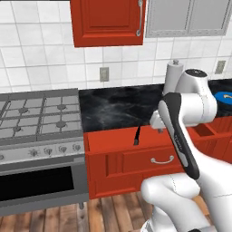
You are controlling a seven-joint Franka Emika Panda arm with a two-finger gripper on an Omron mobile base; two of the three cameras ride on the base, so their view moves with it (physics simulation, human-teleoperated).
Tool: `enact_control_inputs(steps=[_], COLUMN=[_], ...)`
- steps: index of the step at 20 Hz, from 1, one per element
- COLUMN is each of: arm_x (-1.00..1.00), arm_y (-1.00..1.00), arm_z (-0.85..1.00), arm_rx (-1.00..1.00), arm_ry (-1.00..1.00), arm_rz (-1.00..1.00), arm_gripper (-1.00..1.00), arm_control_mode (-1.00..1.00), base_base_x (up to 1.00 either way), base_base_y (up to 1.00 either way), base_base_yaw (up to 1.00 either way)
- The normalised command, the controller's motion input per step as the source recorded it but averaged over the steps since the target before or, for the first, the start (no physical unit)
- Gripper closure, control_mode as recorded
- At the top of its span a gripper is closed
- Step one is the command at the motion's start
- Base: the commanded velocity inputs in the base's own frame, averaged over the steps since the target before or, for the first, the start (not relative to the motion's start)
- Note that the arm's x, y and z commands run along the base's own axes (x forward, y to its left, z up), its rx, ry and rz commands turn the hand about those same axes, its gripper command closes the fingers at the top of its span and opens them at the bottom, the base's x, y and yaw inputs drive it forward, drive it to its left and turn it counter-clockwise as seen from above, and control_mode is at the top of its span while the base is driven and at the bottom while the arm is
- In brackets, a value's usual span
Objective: Pick up the knife from the drawer and place it on the cutting board. Then place the meat from the plate to the cutting board.
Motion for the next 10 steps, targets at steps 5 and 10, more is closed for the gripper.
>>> enact_control_inputs(steps=[5, 10], arm_x=[0.33, 0.32], arm_y=[0.0, 0.0], arm_z=[-0.36, -0.36], arm_rx=[0.0, 0.0], arm_ry=[0.05, 0.01], arm_rz=[0.0, 0.0], arm_gripper=[-1.0, -1.0], arm_control_mode=[-1.0, -1.0], base_base_x=[0.0, 0.0], base_base_y=[0.0, 0.0], base_base_yaw=[0.0, 0.0])
